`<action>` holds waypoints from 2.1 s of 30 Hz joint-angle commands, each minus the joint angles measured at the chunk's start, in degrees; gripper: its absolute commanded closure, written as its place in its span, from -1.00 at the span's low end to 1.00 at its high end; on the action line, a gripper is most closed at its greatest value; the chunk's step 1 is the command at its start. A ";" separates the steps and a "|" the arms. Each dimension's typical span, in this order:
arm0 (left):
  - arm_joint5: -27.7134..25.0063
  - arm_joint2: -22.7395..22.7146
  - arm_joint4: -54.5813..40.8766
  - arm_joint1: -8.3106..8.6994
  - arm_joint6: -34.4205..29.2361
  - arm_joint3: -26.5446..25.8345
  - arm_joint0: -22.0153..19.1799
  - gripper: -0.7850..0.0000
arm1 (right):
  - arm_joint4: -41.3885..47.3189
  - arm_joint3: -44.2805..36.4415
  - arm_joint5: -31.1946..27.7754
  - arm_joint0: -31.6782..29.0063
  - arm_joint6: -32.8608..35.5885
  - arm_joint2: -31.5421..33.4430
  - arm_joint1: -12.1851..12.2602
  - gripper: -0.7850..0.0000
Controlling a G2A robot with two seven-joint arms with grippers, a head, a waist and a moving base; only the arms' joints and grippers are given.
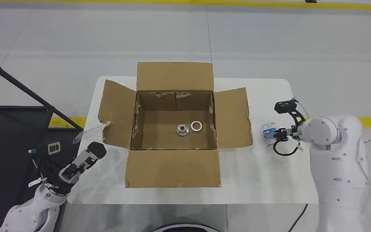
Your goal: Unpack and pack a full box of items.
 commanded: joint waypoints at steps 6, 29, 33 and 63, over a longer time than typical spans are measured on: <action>0.00 0.00 0.00 0.00 0.00 0.00 0.00 -1.00 | 1.53 4.22 -0.74 1.57 0.00 -1.93 0.35 -1.00; 0.00 0.00 0.00 0.00 0.00 0.00 0.00 -1.00 | 3.85 8.03 -0.42 3.27 -0.19 -6.77 1.53 1.00; 0.00 0.00 0.00 0.00 0.00 0.00 0.00 -1.00 | 4.63 5.33 -0.08 3.12 -1.10 -5.80 1.97 1.00; 0.00 0.00 0.00 0.00 0.00 0.00 0.00 -1.00 | 34.16 -26.15 7.52 5.92 -22.03 -4.76 2.91 1.00</action>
